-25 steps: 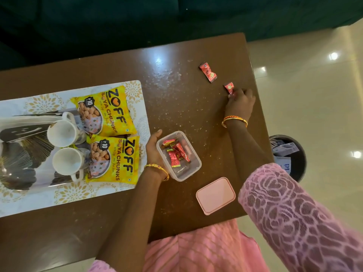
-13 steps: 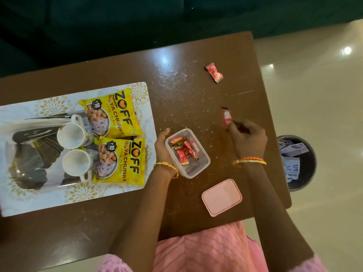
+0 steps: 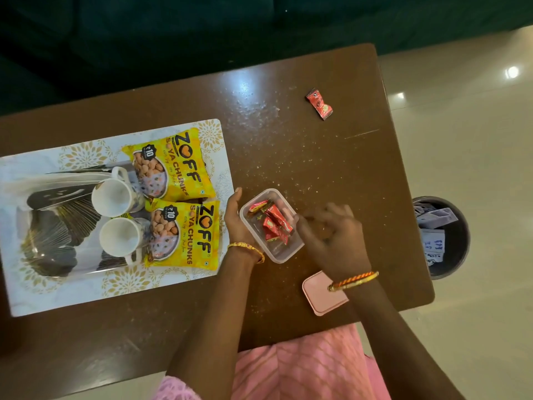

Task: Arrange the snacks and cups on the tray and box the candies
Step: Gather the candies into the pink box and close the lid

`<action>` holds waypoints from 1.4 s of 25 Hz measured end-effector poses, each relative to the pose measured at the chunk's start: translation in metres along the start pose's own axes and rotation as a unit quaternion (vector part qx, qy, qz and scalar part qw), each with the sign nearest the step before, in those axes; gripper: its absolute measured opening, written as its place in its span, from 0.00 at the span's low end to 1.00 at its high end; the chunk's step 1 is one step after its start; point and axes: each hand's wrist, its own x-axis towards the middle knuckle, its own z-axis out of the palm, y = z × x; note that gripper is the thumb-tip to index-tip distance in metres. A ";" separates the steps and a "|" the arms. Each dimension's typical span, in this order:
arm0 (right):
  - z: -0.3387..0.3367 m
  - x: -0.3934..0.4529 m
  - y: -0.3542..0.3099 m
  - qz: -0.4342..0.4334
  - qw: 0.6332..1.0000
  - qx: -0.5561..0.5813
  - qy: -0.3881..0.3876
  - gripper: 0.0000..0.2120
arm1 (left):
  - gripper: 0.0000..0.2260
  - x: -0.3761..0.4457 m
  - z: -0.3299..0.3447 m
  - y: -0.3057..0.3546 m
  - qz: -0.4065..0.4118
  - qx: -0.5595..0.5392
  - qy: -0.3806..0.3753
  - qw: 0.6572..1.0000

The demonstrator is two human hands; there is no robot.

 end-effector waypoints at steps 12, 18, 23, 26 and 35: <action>0.037 0.213 0.039 0.159 0.974 -0.113 0.114 0.15 | 0.24 0.002 -0.011 0.007 0.004 0.006 0.034 0.999; 0.043 0.206 0.043 0.138 0.972 -0.134 0.137 0.15 | 0.24 0.002 -0.018 0.009 0.007 0.000 0.041 0.999; 0.028 0.165 0.039 0.155 0.975 -0.030 0.160 0.14 | 0.21 0.001 -0.014 0.006 0.011 0.020 0.056 0.998; 0.017 0.104 0.023 0.152 0.974 0.063 0.153 0.09 | 0.23 -0.001 -0.011 0.001 0.017 0.020 0.047 0.999; 0.011 -0.029 -0.017 0.024 0.995 -0.011 -0.091 0.14 | 0.23 -0.012 -0.010 -0.016 -0.006 0.003 -0.016 1.000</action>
